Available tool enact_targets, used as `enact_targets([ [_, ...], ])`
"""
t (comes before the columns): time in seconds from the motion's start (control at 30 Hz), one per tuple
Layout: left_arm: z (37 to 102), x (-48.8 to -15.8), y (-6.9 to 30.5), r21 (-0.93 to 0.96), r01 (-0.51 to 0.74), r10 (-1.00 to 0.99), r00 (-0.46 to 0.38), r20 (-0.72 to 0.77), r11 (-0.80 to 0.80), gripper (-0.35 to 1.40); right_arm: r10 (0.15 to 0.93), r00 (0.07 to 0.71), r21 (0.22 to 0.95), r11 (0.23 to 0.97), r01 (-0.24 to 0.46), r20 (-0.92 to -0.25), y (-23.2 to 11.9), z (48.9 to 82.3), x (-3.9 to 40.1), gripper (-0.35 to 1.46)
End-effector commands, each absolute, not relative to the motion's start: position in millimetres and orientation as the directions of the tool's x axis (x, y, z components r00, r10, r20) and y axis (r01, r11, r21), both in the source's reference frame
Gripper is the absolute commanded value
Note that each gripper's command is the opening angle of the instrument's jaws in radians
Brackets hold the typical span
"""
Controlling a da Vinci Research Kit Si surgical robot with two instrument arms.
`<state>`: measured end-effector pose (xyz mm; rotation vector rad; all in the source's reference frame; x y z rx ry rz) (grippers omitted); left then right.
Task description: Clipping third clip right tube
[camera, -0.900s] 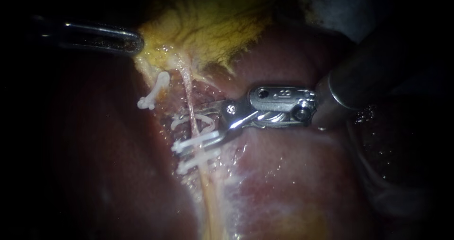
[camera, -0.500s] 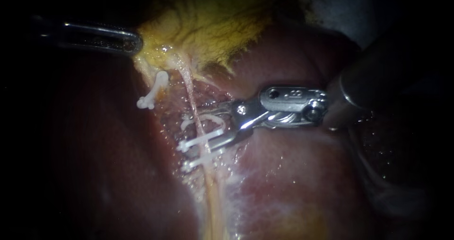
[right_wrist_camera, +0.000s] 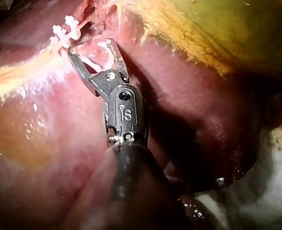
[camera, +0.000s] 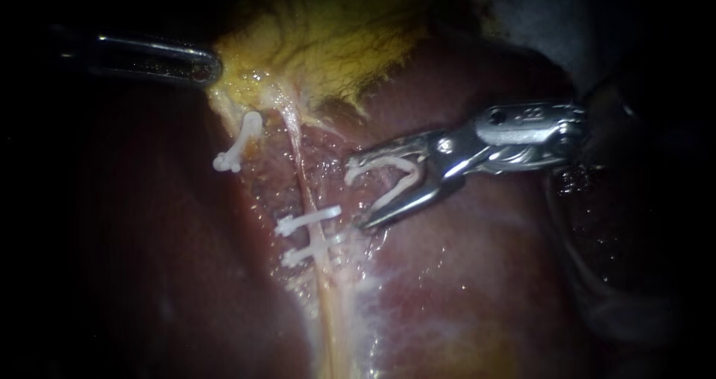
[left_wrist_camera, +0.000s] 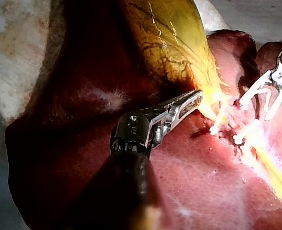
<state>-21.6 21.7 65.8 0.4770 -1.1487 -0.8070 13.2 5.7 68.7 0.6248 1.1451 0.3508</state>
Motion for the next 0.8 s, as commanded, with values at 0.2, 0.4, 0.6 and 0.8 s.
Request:
enact_targets([
  [0.2, 65.8, -21.6, 21.7, 0.705, 0.315, -0.770, 0.182, 0.612, 0.635, -0.35, 0.579, 0.374, 0.639, 0.768, 0.049, -0.724, 7.7, 66.4, 12.1, 0.51],
  [0.4, 65.7, -21.6, 21.8, 0.704, 0.317, -0.770, 0.182, 0.612, 0.635, -0.35, 0.683, 0.318, 0.731, 0.680, 0.049, -0.657, 8.8, 64.3, 12.8, 0.52],
  [0.6, 65.7, -21.5, 21.9, 0.704, 0.320, -0.770, 0.181, 0.612, 0.634, -0.35, 0.793, 0.303, 0.838, 0.544, 0.040, -0.529, 8.7, 64.1, 14.3, 0.54],
  [0.8, 65.7, -21.5, 21.9, 0.704, 0.319, -0.770, 0.181, 0.611, 0.634, -0.35, 0.831, 0.306, 0.877, 0.479, 0.034, -0.465, 7.9, 65.0, 15.4, 0.54],
])
